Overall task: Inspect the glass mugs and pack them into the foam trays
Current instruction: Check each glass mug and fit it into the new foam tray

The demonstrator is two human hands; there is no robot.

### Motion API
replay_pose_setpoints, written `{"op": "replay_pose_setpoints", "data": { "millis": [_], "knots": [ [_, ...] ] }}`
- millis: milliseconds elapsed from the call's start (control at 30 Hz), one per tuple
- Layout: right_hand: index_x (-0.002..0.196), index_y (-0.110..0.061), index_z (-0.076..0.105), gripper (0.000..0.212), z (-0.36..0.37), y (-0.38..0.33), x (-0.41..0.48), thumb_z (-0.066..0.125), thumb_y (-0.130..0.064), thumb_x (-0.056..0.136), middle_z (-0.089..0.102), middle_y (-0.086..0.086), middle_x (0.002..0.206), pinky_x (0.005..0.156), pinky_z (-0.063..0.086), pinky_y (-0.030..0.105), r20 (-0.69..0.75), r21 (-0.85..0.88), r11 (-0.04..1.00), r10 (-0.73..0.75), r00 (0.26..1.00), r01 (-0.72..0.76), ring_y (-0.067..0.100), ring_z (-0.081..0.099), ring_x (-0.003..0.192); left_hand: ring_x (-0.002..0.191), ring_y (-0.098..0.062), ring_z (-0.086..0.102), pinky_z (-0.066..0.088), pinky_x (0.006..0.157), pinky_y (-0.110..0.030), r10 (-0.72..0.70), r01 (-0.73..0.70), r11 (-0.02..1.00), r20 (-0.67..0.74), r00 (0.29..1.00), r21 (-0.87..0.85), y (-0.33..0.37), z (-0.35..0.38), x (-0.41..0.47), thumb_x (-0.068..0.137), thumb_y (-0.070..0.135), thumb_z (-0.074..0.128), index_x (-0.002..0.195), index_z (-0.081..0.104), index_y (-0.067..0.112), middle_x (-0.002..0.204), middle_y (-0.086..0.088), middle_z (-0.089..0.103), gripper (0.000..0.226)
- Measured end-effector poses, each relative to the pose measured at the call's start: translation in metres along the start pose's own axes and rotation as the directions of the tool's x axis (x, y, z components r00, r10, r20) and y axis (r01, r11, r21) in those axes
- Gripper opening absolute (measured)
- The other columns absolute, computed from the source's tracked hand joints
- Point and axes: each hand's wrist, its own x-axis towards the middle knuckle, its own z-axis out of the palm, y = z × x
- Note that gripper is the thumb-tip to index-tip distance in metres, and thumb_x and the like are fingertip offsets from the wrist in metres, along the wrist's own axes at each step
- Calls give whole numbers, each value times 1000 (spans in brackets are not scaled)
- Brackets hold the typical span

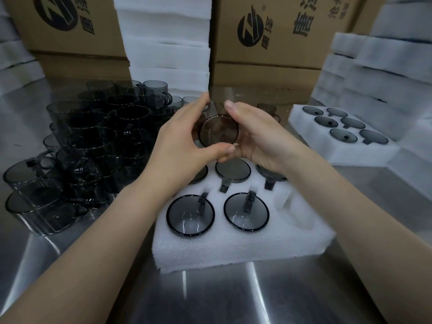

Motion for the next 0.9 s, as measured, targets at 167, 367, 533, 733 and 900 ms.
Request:
{"op": "replay_pose_setpoints", "data": {
  "millis": [167,367,533,733,900],
  "knots": [
    [116,-1,51,37,2,1,-1,49,-35,101,57,27,105,56,56,36,-21,-28,999,-21,1000,21,37,58,80,129,-4,44,35,111,-27,-7,7,999,-3,1000,42,4,0,1,63,37,88,148,37,20,137,9,50,101],
    [119,0,49,47,6,1,-2,48,-41,98,59,23,101,56,57,36,32,-64,997,-49,998,51,32,62,74,112,0,51,34,92,-3,63,-55,987,-50,997,151,6,0,1,68,55,79,136,52,20,121,10,58,81],
    [109,-7,51,33,8,-1,-3,45,-38,100,54,19,98,59,58,39,67,-50,998,-36,997,39,31,59,77,102,-6,56,40,85,-9,100,-88,981,-64,993,170,5,1,0,78,65,57,120,59,21,110,5,62,61],
    [98,-11,55,26,9,0,-4,43,-33,103,58,11,87,52,56,36,69,-78,996,-44,997,49,27,60,67,98,-8,56,40,84,-12,130,-115,983,-100,986,140,4,0,1,93,54,37,114,63,13,105,0,64,53],
    [91,-12,63,30,8,0,-4,44,-31,103,62,8,77,46,54,31,79,-22,998,-59,995,61,21,58,56,96,-13,54,40,83,-18,152,-146,987,-109,982,60,7,1,-1,103,30,31,109,63,2,102,-13,64,43]
  ]
}}
